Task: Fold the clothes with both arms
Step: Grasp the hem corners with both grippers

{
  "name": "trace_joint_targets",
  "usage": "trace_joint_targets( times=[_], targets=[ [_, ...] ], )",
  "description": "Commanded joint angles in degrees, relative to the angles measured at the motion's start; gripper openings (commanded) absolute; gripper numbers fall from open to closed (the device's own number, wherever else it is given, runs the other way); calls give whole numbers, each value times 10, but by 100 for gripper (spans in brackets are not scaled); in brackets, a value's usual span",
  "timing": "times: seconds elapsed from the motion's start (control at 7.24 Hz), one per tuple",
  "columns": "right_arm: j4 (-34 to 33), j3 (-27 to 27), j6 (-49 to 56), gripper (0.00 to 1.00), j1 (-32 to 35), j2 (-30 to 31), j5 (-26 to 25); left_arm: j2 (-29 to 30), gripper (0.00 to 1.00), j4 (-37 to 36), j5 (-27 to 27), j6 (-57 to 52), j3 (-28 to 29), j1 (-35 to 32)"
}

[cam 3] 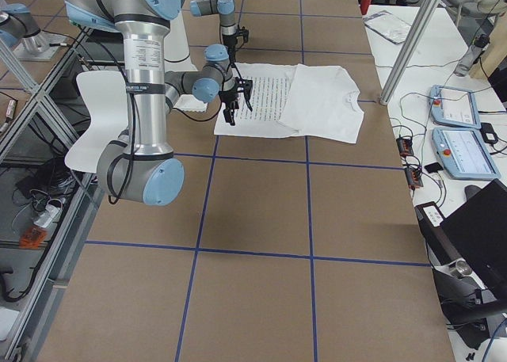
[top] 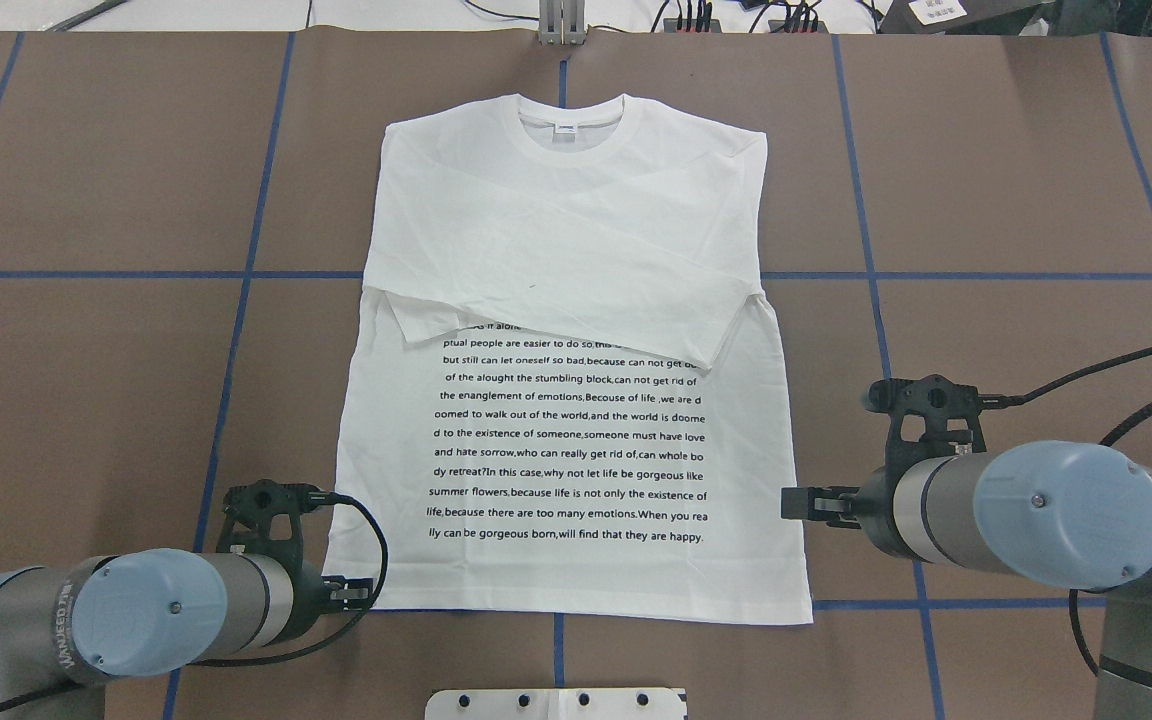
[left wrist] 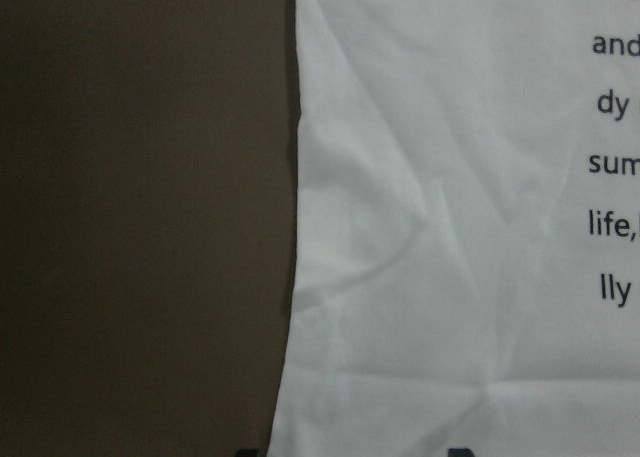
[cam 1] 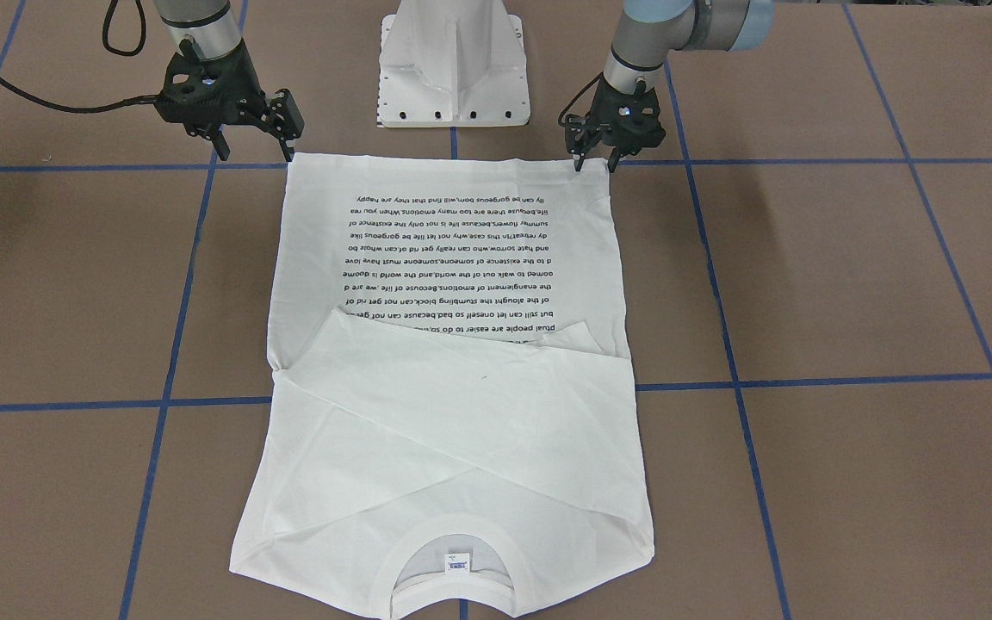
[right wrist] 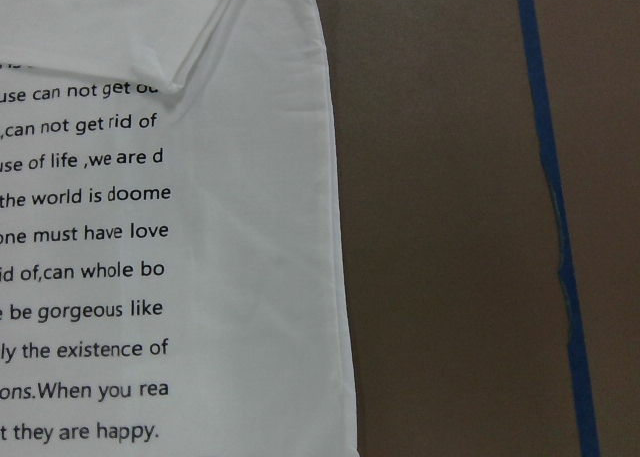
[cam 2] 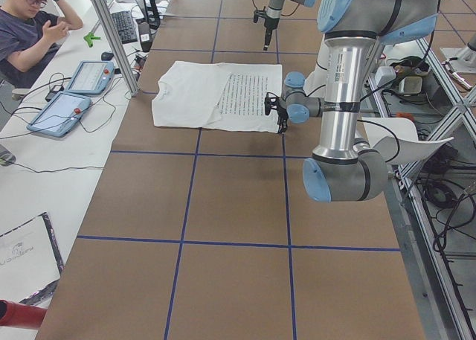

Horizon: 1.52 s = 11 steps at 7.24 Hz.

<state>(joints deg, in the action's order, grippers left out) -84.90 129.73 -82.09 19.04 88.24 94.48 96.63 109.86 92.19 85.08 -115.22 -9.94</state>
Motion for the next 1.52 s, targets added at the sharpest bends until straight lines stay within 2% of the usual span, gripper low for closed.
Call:
trace_joint_targets(
  times=[0.0,0.14,0.41,0.83,1.1,1.38],
  targets=[
    [0,0,0,100,0,0,1,0,20,0,0,0,-3,0],
    [0,0,0,100,-1,1,1,-1,0,-6,1,-1,-4,0],
    [1,0,0,100,-1,3,1,0,0,-19,3,-5,-20,0],
    [19,-6,-9,100,-1,10,3,18,0,-47,33,-5,-46,-1],
    [137,-41,-28,99,-3,56,1,46,0,-47,33,-2,-47,-3],
    [145,-53,-53,98,-31,61,-24,55,0,-46,32,-4,-65,-3]
  ],
)
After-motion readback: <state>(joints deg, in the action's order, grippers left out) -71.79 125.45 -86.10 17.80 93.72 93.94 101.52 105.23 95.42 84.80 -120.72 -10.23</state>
